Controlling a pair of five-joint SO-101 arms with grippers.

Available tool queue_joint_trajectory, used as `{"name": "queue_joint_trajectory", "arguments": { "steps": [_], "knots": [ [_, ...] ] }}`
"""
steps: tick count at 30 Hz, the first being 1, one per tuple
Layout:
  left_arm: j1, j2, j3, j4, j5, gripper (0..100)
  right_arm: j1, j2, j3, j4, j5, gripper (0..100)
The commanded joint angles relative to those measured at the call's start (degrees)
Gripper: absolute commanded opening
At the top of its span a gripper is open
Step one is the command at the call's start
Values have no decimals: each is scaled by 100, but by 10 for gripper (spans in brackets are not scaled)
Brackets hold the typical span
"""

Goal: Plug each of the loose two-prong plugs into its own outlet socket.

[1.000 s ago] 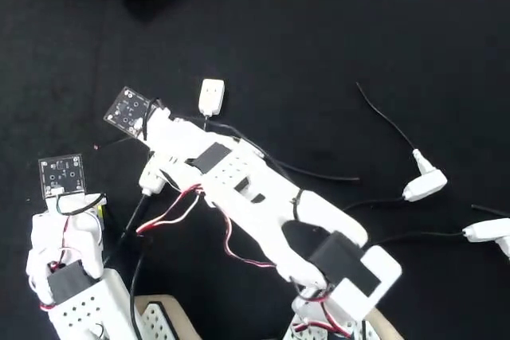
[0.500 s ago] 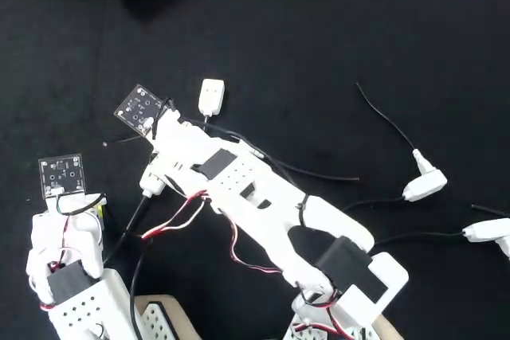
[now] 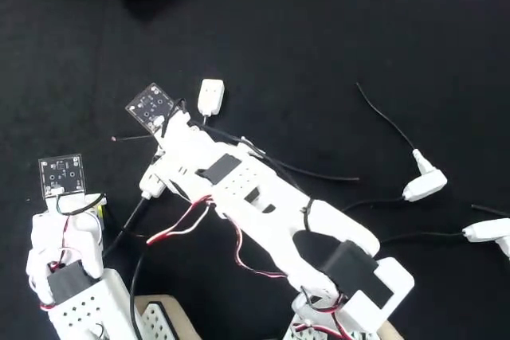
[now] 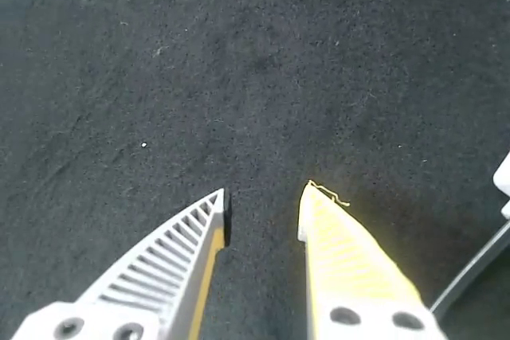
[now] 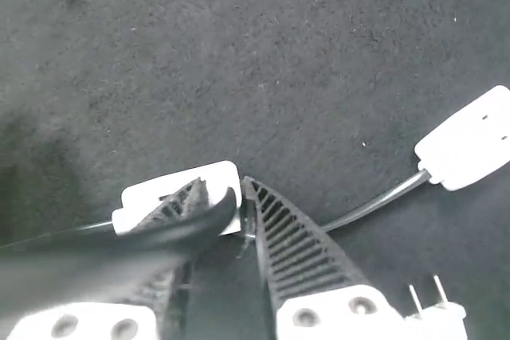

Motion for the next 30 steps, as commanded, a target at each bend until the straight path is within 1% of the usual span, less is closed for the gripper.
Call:
{"name": "queue_joint_trajectory", "arguments": {
  "steps": [1,9,12,21,30],
  "knots": [
    [-22,-44,119,-123,53,159,-132,22,66,-44,-79,11],
    [92,-44,119,-132,53,158,-132,171,40,-70,-44,11],
    [92,-44,119,-132,53,157,-158,180,163,-18,264,11],
    [92,-44,119,-132,53,158,-290,207,541,-105,273,12],
    [92,-44,119,-132,53,159,-466,233,1059,-1363,299,14]
  ]
}}
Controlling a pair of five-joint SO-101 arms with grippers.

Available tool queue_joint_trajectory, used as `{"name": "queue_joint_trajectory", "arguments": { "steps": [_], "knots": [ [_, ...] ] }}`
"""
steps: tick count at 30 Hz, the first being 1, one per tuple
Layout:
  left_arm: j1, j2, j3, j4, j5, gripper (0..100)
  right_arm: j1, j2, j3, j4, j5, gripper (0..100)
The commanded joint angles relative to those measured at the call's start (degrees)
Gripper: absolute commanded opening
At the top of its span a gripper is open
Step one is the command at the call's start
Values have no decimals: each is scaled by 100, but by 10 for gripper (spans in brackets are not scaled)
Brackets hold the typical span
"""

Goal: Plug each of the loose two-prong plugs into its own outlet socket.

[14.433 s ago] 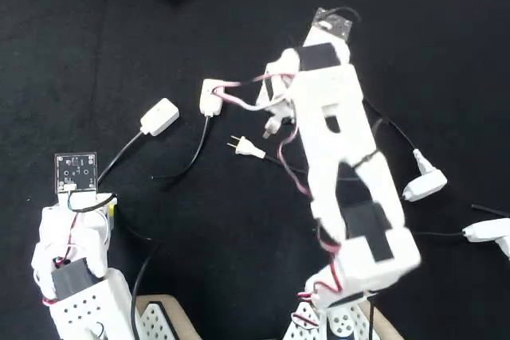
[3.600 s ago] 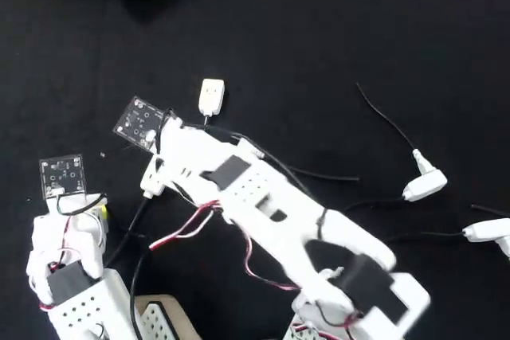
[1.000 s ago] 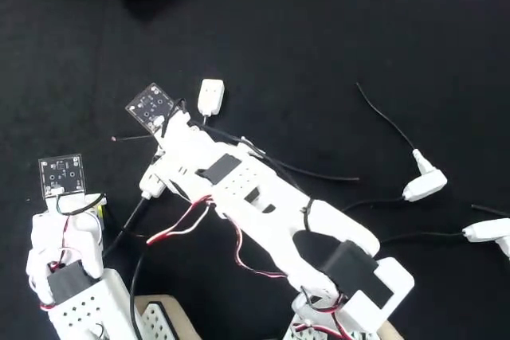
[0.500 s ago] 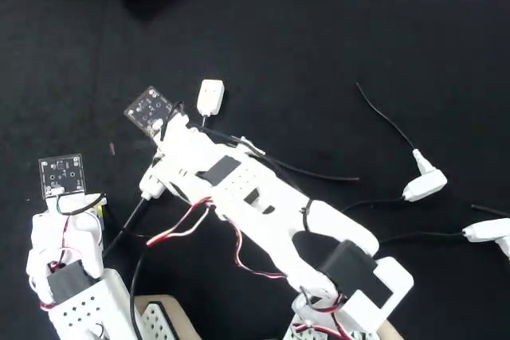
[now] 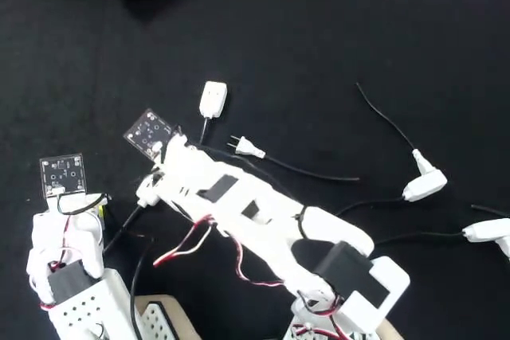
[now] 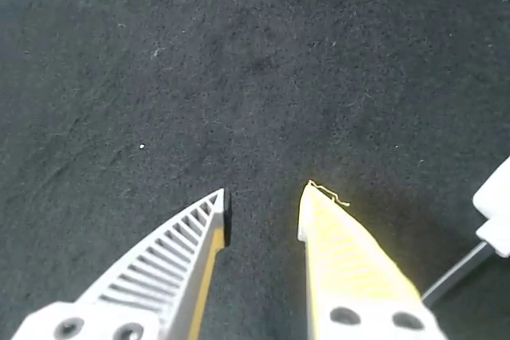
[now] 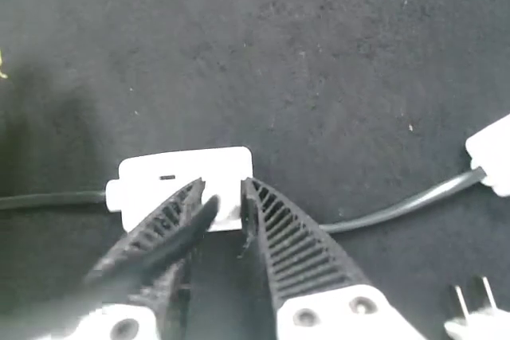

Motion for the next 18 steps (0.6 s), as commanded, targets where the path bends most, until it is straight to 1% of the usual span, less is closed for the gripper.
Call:
{"name": "queue_joint_trajectory", "arguments": {
  "steps": [1,5,9,12,15,18],
  "knots": [
    [66,-44,110,-132,53,159,-158,75,136,-229,44,14],
    [66,-44,110,-132,53,159,229,40,-145,211,79,13],
    [75,-44,110,-132,53,158,659,189,-708,580,1011,12],
    [75,-44,110,-132,53,157,730,567,-1174,580,1556,12],
    [75,-44,110,-132,53,157,756,1095,-1780,580,1820,12],
    [75,-44,110,-132,53,157,914,1648,-2404,501,1846,12]
  ]
}}
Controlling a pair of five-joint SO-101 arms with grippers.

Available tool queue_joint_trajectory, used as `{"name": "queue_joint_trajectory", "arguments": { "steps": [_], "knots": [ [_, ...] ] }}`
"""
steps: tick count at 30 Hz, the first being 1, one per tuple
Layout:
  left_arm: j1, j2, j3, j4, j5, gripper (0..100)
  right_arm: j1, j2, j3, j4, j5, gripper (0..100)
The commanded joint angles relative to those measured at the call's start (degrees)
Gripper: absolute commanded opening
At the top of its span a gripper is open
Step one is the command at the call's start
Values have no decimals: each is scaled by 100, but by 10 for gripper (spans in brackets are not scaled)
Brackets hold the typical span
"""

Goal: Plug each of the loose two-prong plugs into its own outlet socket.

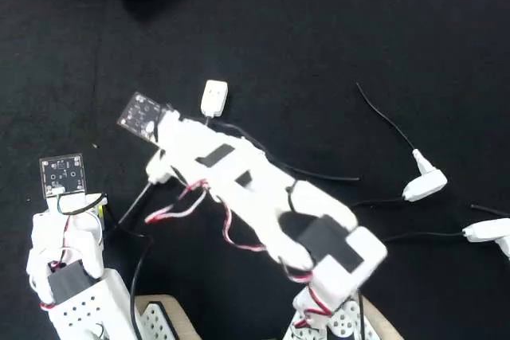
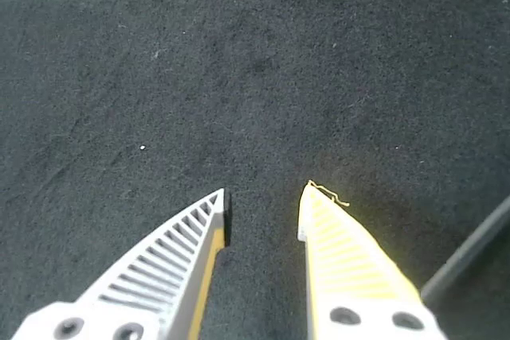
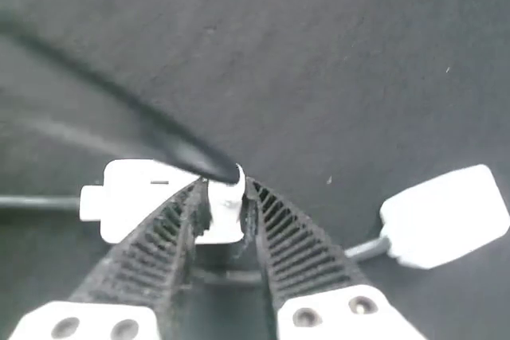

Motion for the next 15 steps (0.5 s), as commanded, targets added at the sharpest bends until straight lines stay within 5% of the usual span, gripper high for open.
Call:
{"name": "queue_joint_trajectory", "arguments": {
  "steps": [1,11,15],
  "knots": [
    [75,-44,110,-114,53,157,281,505,-813,-114,97,12],
    [75,-44,110,-114,53,156,782,1534,-1270,-2470,53,16],
    [75,-44,110,-114,53,156,862,1798,-1393,-2936,-589,64]
  ]
}}
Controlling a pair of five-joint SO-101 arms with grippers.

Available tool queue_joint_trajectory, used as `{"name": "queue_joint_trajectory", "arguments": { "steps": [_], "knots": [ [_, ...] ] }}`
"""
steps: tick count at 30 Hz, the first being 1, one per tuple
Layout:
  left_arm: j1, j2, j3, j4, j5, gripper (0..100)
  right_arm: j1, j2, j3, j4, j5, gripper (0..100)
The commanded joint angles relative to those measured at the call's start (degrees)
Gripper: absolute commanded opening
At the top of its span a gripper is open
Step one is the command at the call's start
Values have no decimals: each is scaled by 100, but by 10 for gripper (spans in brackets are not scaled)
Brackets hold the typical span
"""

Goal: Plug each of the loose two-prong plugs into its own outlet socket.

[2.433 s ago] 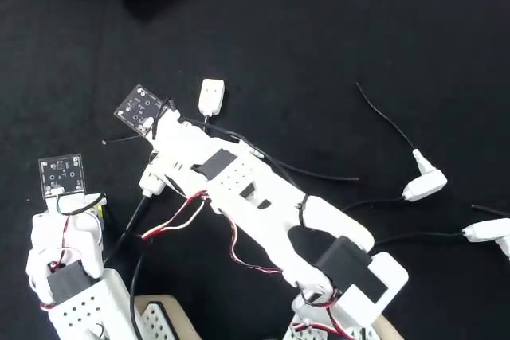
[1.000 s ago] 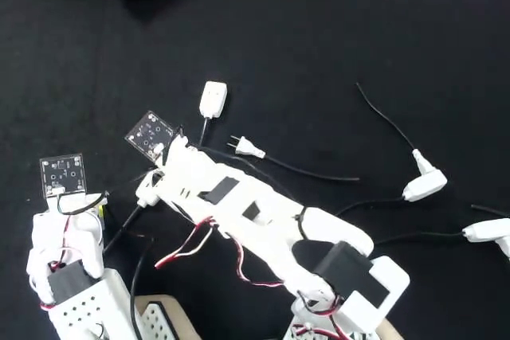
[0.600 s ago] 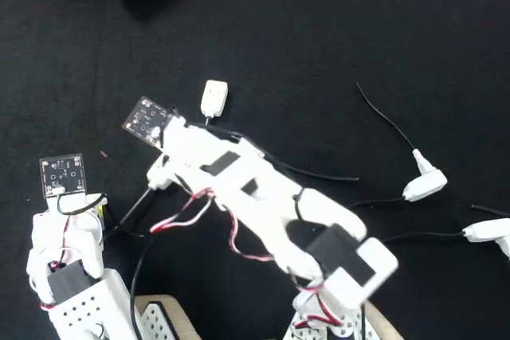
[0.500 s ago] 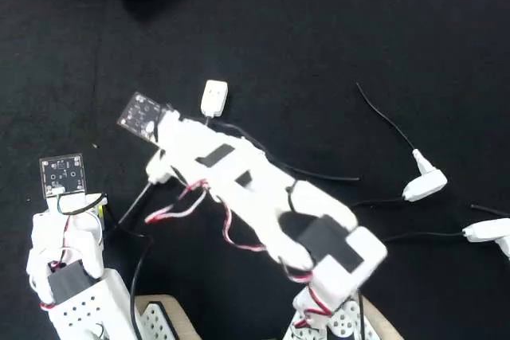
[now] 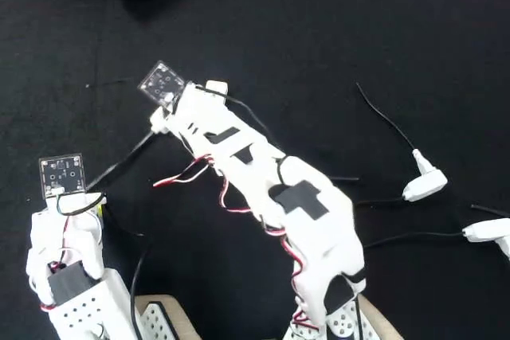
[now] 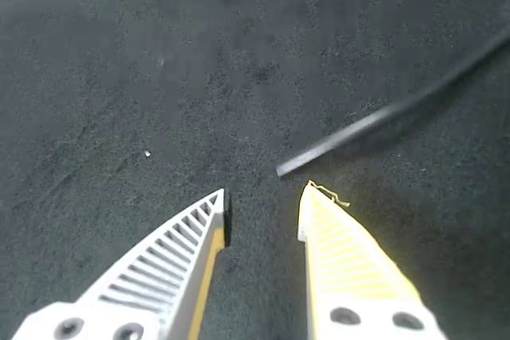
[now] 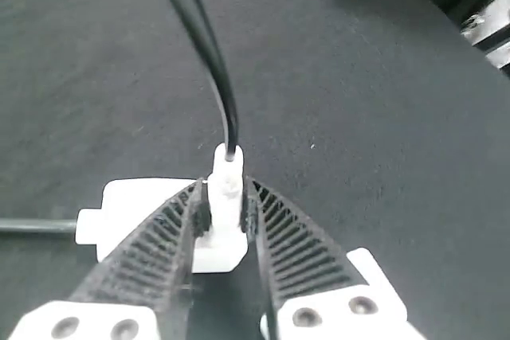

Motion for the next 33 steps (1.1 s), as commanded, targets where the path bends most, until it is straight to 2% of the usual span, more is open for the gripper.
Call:
{"name": "queue_joint_trajectory", "arguments": {
  "steps": [1,5,7,10,13,20,24,26,29,33],
  "knots": [
    [66,-9,110,-114,53,156,193,-13,-435,-167,-589,90],
    [66,-9,110,-114,53,156,440,-180,-804,571,-1705,145],
    [66,-9,110,-114,53,156,431,-382,-884,1204,-2013,179],
    [66,-9,110,-114,53,156,273,-822,-848,2013,-2259,288],
    [66,-9,110,-114,53,156,185,-1297,-611,2321,-2629,377],
    [75,-9,57,-114,53,157,141,-3073,532,2558,-2796,381],
    [532,-9,-242,-9,79,159,185,-5130,1262,3912,-2796,381],
    [884,-9,-549,149,105,157,193,-6316,1525,4782,-2822,359],
    [1719,0,-1024,202,431,159,211,-8136,1903,5635,-2831,253],
    [2765,70,-1481,220,730,160,1002,-10369,2360,5987,-2796,70]
  ]
}}
